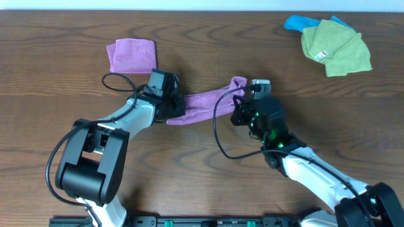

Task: Fold the cloth
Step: 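Lift the strip's right end and fold it left toward the left gripper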

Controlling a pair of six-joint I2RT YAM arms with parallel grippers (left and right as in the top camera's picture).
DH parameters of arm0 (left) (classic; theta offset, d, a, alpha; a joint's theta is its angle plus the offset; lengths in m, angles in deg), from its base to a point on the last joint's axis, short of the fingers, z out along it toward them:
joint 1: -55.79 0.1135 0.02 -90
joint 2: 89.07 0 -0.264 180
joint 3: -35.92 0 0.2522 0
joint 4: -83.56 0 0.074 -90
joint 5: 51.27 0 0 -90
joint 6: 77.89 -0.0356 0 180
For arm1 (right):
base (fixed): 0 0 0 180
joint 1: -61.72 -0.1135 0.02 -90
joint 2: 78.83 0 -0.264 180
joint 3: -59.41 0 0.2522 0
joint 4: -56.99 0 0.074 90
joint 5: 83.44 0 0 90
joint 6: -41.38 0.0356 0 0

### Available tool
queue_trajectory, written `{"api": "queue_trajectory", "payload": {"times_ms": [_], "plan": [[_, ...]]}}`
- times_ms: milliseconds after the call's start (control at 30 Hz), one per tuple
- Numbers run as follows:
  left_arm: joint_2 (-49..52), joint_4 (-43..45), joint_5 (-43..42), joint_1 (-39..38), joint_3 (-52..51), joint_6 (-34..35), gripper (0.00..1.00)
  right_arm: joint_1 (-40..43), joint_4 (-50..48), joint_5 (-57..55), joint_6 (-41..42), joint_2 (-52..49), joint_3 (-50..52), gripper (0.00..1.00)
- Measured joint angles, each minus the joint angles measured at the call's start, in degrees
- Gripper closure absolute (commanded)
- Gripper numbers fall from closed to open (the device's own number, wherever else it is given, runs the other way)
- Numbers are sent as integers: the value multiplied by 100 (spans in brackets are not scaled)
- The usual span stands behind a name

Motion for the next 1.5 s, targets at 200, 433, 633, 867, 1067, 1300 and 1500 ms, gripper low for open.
{"api": "queue_trajectory", "payload": {"times_ms": [200, 433, 633, 867, 1067, 1300, 1500], "plan": [[0, 0, 0, 0, 0, 0, 94, -319, 0, -15, -31, 0, -9, 99], [0, 0, -4, 0, 0, 0, 94, -487, 11, -20, -37, -144, -254, 99], [0, -2, -20, 0, 0, 0, 94, -662, 313, -9, -39, -809, -929, 99], [0, -2, -20, 0, 0, 17, 95, -881, 595, 15, -39, -1080, -1368, 99], [0, -2, -20, 0, 0, 35, 94, -1108, 560, 52, -39, -1080, -1388, 99], [0, -2, -20, 0, 0, 42, 94, -1176, 452, 52, 11, -1095, -1399, 99], [0, -2, -20, 0, 0, 85, 94, -1187, 435, 55, 184, -1368, -1606, 99]]}}
